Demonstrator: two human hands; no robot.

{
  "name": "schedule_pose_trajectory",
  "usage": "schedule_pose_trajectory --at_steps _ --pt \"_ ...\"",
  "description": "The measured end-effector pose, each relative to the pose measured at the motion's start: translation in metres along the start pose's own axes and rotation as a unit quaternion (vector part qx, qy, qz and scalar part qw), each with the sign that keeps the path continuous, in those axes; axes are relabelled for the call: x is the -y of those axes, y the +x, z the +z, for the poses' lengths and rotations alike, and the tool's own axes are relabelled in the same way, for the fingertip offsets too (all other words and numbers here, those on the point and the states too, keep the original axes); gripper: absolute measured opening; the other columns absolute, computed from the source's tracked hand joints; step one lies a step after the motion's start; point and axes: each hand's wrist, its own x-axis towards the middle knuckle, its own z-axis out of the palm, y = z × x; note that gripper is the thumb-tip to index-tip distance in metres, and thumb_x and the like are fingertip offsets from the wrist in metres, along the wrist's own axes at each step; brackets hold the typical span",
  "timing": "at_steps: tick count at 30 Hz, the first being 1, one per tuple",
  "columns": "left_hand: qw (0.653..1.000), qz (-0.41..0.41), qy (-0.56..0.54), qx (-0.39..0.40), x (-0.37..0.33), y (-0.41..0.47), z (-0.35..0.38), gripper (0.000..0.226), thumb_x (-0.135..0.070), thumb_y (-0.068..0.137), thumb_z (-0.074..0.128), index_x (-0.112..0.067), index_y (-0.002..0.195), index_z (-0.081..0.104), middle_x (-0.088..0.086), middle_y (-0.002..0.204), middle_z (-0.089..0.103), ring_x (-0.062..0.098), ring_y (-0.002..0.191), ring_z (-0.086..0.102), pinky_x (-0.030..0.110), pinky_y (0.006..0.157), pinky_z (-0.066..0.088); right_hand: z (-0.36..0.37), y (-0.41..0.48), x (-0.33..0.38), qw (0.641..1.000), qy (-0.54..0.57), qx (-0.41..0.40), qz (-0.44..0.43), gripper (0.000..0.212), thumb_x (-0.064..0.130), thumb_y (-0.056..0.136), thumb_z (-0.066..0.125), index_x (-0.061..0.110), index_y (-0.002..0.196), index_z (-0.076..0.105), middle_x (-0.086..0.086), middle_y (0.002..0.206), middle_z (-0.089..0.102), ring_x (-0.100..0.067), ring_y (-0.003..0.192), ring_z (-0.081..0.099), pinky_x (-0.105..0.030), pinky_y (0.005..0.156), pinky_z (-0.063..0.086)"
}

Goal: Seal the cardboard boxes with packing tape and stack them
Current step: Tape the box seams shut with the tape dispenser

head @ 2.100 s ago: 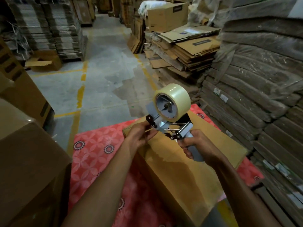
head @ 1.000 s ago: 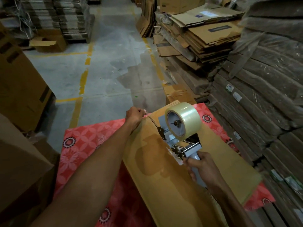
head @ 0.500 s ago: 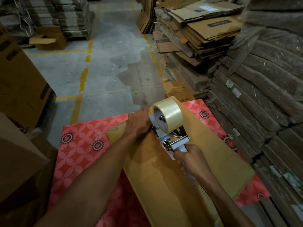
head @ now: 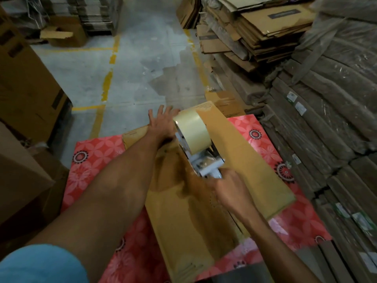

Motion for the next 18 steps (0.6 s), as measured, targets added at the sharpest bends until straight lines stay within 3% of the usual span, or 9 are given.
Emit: schedule_pose_trajectory --at_steps 3,5,7,9,12,15,18 --pt "0.999 -0.039 -0.036 -0.008 -0.005 0.005 -0.002 0.060 -0.065 0.102 0.014 -0.036 0.152 0.032 -0.002 0.163 0.024 0.029 0.155 0.007 0.066 0.117 -0.006 -0.017 -0.049 -0.037 1.000 -0.001 0.016 0.026 0.025 0.028 0.076 0.064 0.018 0.054 0.058 0.003 0.049 0.055 -0.016 0.049 0.048 -0.033 0.051 0.038" --pt "0.997 -0.074 -0.026 -0.006 -0.017 0.001 -0.003 0.067 -0.065 0.101 0.010 -0.031 0.158 0.023 0.000 0.168 0.016 0.030 0.156 0.002 0.066 0.118 -0.007 -0.022 -0.061 -0.047 0.999 -0.027 0.028 0.016 0.023 0.037 0.065 0.056 0.025 0.047 0.047 0.005 0.048 0.047 -0.009 0.048 0.039 -0.030 0.051 0.034" --pt "0.992 -0.104 -0.055 -0.040 -0.040 -0.016 -0.002 0.073 -0.063 0.103 0.014 -0.018 0.161 0.016 0.006 0.169 0.010 0.031 0.156 0.000 0.064 0.120 -0.004 -0.021 -0.061 -0.050 1.000 0.002 0.018 0.024 0.026 0.024 0.072 0.057 0.024 0.049 0.046 0.005 0.048 0.047 -0.012 0.049 0.042 -0.031 0.052 0.036" --pt "0.989 -0.086 -0.097 -0.073 -0.063 -0.043 0.008 0.082 -0.063 0.102 0.025 -0.008 0.161 0.011 0.012 0.169 0.007 0.031 0.156 -0.001 0.060 0.122 -0.002 -0.020 -0.057 -0.049 0.997 0.063 -0.002 0.038 0.024 0.015 0.065 0.057 0.019 0.045 0.045 0.003 0.045 0.045 -0.017 0.045 0.040 -0.033 0.052 0.033" --pt "0.998 -0.028 -0.053 -0.036 -0.074 -0.074 0.034 0.101 -0.057 0.097 0.052 -0.003 0.159 -0.007 0.015 0.168 -0.011 0.031 0.155 -0.013 0.057 0.123 -0.005 -0.018 -0.055 -0.049 0.994 0.096 0.007 0.051 0.014 0.019 0.057 0.054 0.018 0.044 0.049 0.004 0.044 0.046 -0.017 0.043 0.041 -0.033 0.053 0.033" --pt "0.999 -0.025 -0.018 -0.044 -0.065 -0.065 0.035 0.113 -0.064 0.092 0.055 -0.002 0.158 -0.012 0.016 0.167 -0.014 0.031 0.155 -0.014 0.055 0.123 -0.008 -0.011 -0.041 -0.042 0.996 0.079 0.007 0.050 0.010 0.024 0.058 0.054 0.017 0.051 0.057 0.000 0.049 0.050 -0.021 0.051 0.046 -0.039 0.055 0.037" --pt "0.999 -0.017 0.020 -0.028 -0.051 -0.041 0.023 0.124 -0.065 0.083 0.065 -0.001 0.159 -0.010 0.017 0.167 -0.013 0.031 0.155 -0.011 0.056 0.123 -0.004 -0.003 -0.012 -0.027 0.998 0.055 -0.007 0.037 0.019 0.030 0.060 0.057 0.012 0.060 0.061 -0.011 0.062 0.059 -0.034 0.060 0.057 -0.049 0.060 0.052"
